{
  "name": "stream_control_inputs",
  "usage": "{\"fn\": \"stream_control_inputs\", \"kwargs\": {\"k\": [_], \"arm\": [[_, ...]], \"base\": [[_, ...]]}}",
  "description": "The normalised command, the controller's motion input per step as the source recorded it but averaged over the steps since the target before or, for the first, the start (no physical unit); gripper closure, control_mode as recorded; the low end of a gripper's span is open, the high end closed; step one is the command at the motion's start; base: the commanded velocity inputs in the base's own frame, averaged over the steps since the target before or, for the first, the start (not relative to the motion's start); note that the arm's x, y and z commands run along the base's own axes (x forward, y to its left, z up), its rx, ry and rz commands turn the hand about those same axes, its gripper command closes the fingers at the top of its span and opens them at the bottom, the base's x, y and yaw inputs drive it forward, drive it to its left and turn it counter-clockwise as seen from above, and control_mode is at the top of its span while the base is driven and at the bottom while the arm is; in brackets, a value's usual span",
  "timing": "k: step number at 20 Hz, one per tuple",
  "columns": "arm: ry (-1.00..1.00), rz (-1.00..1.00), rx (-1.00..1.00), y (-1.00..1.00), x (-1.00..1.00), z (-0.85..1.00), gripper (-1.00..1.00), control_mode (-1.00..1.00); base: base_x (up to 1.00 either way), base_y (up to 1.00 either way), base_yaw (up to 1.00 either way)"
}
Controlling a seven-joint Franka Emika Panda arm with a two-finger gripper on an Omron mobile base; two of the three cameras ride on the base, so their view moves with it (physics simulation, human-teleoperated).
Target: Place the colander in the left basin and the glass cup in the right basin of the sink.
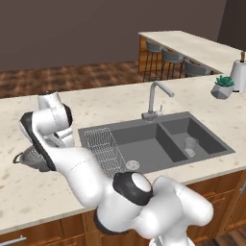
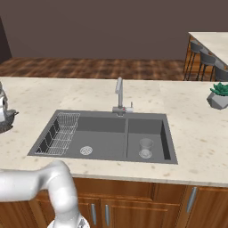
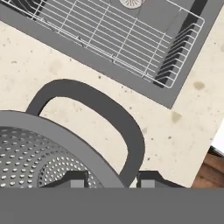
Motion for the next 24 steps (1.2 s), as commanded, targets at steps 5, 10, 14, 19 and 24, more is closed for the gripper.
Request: {"fn": "stream_control_inputs", "kwargs": {"k": [5, 10, 14, 19, 24], "arm": [[-0.03, -0.12, 0.06, -0.83, -0.04, 0.13, 1.00, -1.00], [0.12, -0.14, 0.04, -0.81, 0.05, 0.22, 1.00, -1.00], [0.08, -0.12, 0.03, -0.86, 0.06, 0.20, 1.00, -1.00], [0.01, -0.10, 0.06, -0.89, 0.00, 0.17, 1.00, -1.00], [0.00, -0.07, 0.06, -0.84, 0.00, 0.10, 1.00, -1.00]], "base": [[0.00, 0.00, 0.00], [0.00, 0.00, 0.00], [0.00, 0.00, 0.00], [0.00, 0.00, 0.00], [0.00, 0.00, 0.00]]}}
